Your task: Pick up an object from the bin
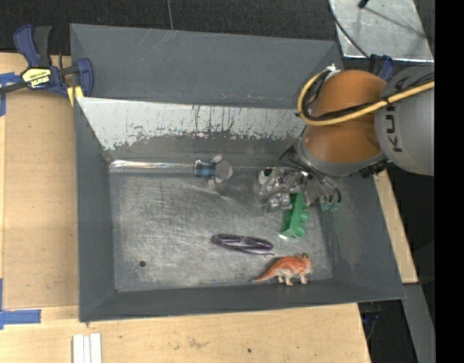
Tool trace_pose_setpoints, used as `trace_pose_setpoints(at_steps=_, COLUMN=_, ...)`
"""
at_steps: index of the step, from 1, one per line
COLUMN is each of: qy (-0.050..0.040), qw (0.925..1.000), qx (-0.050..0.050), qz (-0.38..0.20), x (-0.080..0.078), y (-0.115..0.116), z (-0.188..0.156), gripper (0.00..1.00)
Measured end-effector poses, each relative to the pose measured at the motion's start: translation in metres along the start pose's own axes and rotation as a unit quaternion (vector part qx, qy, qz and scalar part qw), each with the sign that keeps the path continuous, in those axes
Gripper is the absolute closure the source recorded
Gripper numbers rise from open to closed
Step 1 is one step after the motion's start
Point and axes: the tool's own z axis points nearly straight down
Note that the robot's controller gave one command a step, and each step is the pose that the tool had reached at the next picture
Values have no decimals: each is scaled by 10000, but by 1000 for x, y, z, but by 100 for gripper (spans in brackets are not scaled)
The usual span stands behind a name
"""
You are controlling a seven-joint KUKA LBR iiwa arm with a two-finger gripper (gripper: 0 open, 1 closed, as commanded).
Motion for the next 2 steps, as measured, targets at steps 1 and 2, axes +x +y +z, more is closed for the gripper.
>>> trace_pose_setpoints(at_steps=1, qy=-9, qw=9976, qx=45, qz=690, x=-9, y=-25, z=-22, gripper=100)
trace_pose_setpoints(at_steps=2, qy=-39, qw=9961, qx=5, qz=883, x=-2, y=2, z=-14, gripper=100)
